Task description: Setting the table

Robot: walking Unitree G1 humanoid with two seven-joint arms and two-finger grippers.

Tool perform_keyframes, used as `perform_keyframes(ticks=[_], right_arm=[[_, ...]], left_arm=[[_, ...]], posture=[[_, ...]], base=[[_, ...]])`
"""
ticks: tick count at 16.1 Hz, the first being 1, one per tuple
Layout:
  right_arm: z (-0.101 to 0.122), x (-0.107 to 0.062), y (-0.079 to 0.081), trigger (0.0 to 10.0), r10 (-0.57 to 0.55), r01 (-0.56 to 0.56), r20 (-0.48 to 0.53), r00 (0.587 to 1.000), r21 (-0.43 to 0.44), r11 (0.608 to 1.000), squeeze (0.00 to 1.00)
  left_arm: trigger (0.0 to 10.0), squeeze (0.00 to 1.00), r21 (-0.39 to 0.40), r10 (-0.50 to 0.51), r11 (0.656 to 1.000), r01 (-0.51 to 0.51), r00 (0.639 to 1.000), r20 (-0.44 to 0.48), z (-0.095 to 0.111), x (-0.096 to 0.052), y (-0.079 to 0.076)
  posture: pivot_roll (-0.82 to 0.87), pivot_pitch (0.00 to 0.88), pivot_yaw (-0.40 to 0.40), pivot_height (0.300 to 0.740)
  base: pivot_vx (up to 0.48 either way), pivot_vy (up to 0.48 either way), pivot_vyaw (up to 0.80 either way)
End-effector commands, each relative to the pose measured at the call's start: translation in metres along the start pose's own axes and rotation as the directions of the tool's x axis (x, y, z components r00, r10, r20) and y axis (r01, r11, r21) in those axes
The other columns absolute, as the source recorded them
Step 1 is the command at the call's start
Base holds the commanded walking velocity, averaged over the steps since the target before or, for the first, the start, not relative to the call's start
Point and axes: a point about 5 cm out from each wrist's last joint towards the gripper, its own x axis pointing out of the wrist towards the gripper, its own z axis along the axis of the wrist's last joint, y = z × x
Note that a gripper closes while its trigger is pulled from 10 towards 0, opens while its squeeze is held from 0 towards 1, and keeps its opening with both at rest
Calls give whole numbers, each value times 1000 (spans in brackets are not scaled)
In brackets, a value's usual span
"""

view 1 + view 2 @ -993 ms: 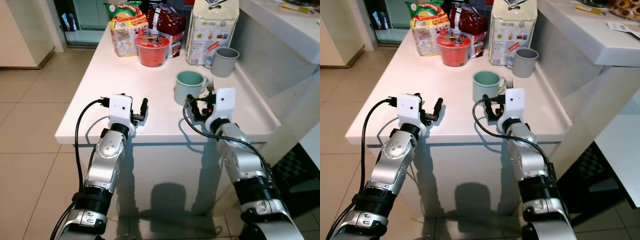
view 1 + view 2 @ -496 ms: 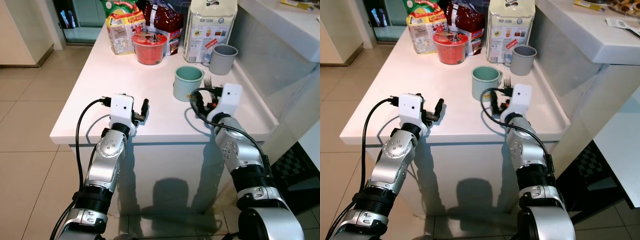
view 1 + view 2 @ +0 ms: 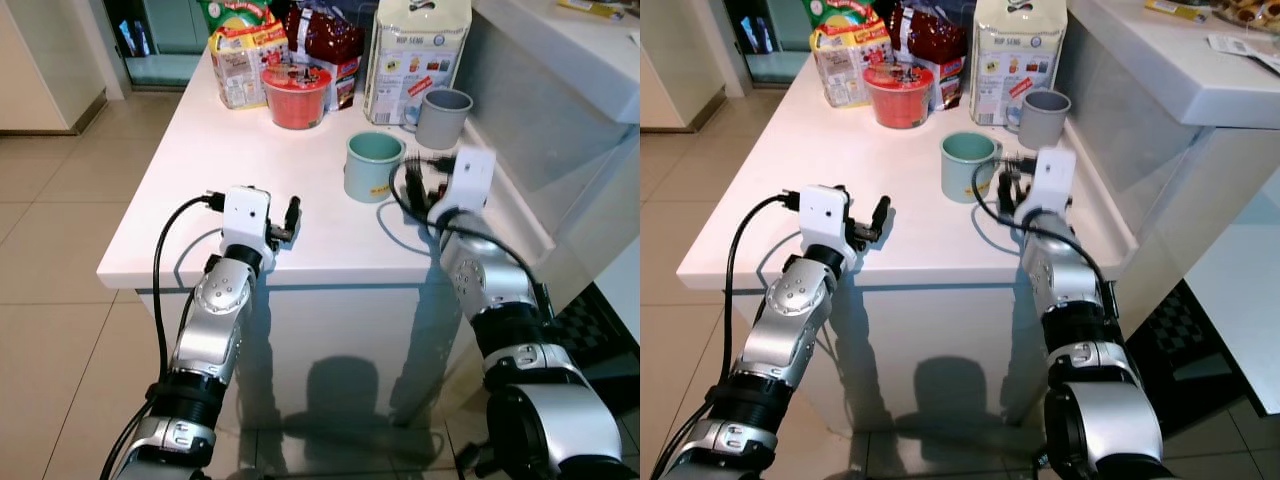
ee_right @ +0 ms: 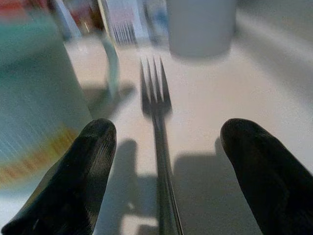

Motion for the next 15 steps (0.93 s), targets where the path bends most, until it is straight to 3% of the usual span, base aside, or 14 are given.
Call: perform_keyframes(ticks=[1,5,12,13,14,15], right_arm=[[0,3,-3,10000,-15,15,-33,999,-14,1000,0],[-15,6,-3,10000,-31,28,-114,993,-30,999,0],[-23,7,-1,10000,-16,4,-170,985,-66,998,0],[-25,6,-1,6588,-16,3,-179,984,-74,997,0],[-26,6,-1,1098,-16,2,-184,983,-75,997,0],[-29,6,-1,0,-15,0,-199,980,-73,997,0]], left_arm=[[10000,0,11,-12,1000,12,1000,18,7,2,-2],[10000,0,12,-10,1000,10,1000,20,8,2,-1],[10000,0,4,-8,1000,8,1000,16,8,1,-3],[10000,0,4,-9,1000,9,1000,15,8,1,-3],[10000,0,4,-11,1000,10,1000,15,8,1,-3],[10000,0,5,-12,1000,12,1000,16,8,1,-3]], posture=[[10,0,-3,740],[16,0,-3,740],[13,0,-9,740],[13,0,-9,740],[13,0,-10,740],[15,0,-10,740]], base=[[0,0,0],[0,0,0],[0,0,0],[0,0,0],[0,0,0],[0,0,0]])
